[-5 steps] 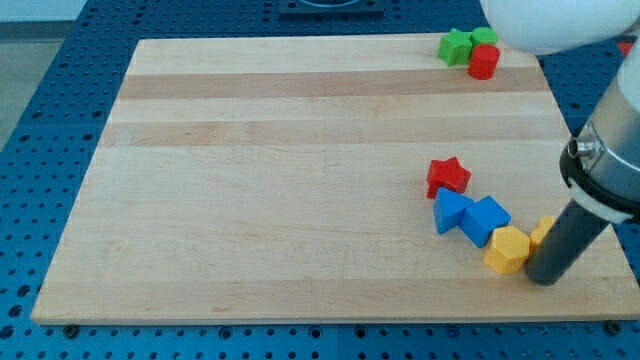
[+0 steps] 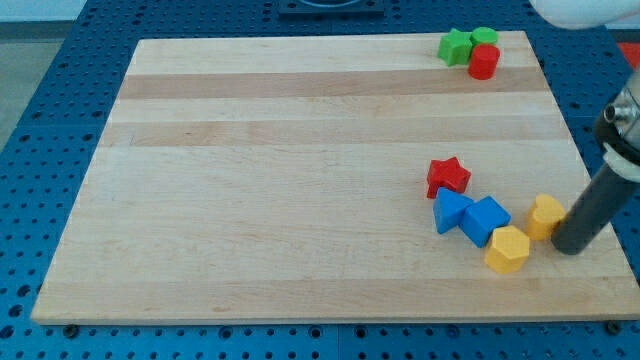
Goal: Slide the yellow heart to the right of the red star
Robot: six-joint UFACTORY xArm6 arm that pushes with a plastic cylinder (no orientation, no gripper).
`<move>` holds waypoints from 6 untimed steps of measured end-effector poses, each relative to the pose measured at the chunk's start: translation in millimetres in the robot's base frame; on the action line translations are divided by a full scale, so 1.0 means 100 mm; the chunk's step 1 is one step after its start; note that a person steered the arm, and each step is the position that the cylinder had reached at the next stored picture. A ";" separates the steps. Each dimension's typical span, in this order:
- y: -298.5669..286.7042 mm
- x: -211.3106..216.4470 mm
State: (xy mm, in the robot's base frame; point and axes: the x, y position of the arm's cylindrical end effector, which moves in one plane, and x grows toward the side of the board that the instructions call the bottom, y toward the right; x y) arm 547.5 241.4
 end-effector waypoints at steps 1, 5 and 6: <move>0.00 -0.30; -0.13 0.00; -0.26 -0.04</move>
